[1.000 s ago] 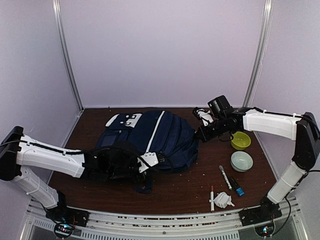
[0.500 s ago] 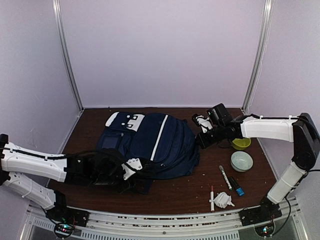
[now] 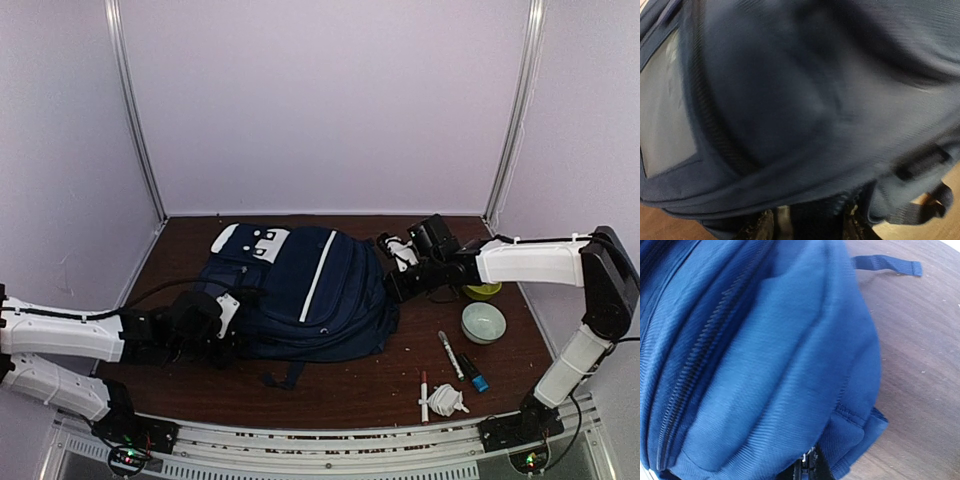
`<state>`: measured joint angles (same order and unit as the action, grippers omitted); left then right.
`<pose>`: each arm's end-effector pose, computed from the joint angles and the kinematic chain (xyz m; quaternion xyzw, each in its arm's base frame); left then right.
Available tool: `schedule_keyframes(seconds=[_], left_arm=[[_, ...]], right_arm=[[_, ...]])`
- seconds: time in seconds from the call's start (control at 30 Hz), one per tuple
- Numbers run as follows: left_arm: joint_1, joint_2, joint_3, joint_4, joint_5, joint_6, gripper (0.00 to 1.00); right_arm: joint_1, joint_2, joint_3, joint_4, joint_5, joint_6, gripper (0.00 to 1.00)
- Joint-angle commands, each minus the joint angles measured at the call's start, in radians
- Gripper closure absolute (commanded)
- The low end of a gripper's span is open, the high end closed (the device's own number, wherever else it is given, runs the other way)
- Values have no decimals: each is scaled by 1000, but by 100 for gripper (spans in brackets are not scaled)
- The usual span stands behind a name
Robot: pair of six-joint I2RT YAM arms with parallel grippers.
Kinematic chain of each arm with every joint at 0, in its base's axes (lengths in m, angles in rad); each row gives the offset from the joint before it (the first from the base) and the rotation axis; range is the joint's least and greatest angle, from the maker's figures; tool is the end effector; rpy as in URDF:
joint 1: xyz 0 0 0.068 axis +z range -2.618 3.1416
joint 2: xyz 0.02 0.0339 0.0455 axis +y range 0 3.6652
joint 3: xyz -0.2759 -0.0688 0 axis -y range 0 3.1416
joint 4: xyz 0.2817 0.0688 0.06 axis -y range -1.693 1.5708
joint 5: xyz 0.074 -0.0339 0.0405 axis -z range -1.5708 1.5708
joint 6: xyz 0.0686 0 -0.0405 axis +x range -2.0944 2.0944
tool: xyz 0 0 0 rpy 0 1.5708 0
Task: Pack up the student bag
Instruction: Rotate the student bag to the center of the board.
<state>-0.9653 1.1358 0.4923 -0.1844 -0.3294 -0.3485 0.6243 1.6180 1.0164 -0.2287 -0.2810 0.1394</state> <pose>0.1657 -0.2004 0.1404 0.2223 0.8939 -0.0977 0.3768 0.3082 0.2455 0.1759 -0.2708 0.8839 0.2547 0.2838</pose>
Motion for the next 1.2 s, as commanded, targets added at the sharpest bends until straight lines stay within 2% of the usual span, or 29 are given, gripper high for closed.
schedule_keyframes(seconds=[0.0,0.17,0.27,0.33,0.43,0.5,0.57,0.67,0.73,0.83,0.97,1.07,1.17], left_arm=[[126,28,-24,-1,-59,-84,52],[310,17,-13,73,-46,-40,50],[425,24,52,99,16,-12,50],[449,26,105,99,37,22,49],[439,-18,161,107,118,114,50],[383,-90,153,142,122,178,52],[272,-181,121,184,56,276,53],[48,-291,52,246,-23,426,57],[-91,-316,25,243,20,473,61],[-219,-235,45,147,95,494,62],[-334,-66,123,33,74,506,56],[-357,23,138,40,55,532,48],[-356,111,183,36,-49,532,41]], right_arm=[[71,24,-21,21,-54,20,100],[205,20,-33,58,-119,52,100],[315,28,-11,120,-165,92,100],[384,57,39,128,-192,100,100],[411,106,87,191,-278,173,100],[408,124,88,242,-299,214,100],[406,137,94,249,-300,223,100],[402,159,101,240,-306,229,100],[399,167,102,236,-309,232,100],[394,172,101,233,-316,234,100],[376,177,102,243,-324,258,100],[365,173,84,282,-335,293,100],[363,170,72,299,-338,307,100]])
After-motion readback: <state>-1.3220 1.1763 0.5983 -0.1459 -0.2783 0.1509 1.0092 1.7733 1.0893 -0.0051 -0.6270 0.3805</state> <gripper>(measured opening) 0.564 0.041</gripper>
